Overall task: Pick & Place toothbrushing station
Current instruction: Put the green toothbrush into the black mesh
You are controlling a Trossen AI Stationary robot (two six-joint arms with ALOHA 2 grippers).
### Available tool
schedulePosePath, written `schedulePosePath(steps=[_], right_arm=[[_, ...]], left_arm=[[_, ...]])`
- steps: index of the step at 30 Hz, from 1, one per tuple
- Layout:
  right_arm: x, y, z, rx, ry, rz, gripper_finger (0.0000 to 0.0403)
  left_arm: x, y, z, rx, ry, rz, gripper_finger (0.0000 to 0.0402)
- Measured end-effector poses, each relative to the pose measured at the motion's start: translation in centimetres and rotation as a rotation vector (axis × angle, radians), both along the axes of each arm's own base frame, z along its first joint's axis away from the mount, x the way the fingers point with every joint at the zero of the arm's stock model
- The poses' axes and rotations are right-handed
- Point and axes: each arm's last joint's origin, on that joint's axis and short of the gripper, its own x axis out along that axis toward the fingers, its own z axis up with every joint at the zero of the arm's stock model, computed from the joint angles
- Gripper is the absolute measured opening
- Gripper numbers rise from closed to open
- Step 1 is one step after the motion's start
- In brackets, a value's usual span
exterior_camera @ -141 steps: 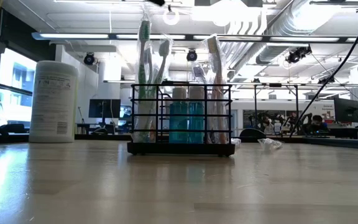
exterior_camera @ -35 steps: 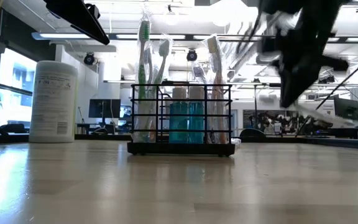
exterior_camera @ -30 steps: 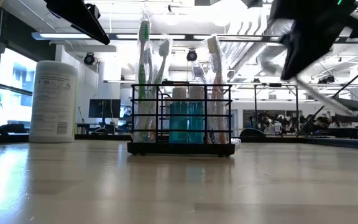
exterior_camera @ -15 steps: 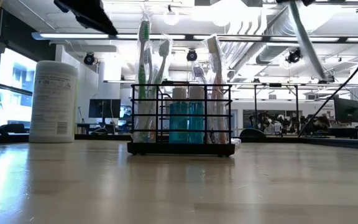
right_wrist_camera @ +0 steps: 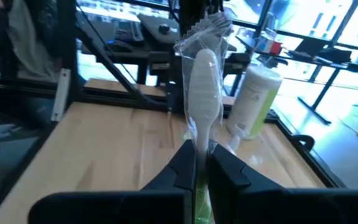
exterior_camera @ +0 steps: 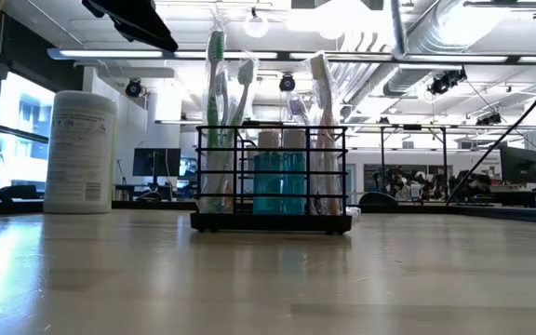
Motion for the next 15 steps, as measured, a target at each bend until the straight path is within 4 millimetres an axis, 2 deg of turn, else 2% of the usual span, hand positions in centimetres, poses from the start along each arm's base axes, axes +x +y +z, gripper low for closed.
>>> schedulePosePath(steps=[5,7,11,15], right_arm=[[1.6,0.1,-1.1,-0.018,0.015,-0.022,0.001],[2.1,0.5,-1.5,-0.029,0.014,0.028,0.001],[2.8,0.9,-1.1,-0.033,-0.049,0.122,0.001],[2.9,0.9,-1.0,-0.063,-0.061,0.129,0.001]], left_arm=[[0.0,0.0,0.0,0.001,0.001,0.0,0.0182],[0.0,0.0,0.0,0.001,0.001,0.0,0.0182],[0.0,0.0,0.0,0.001,0.002,0.0,0.0182],[0.0,0.0,-0.1,0.003,0.008,0.0,0.0182]])
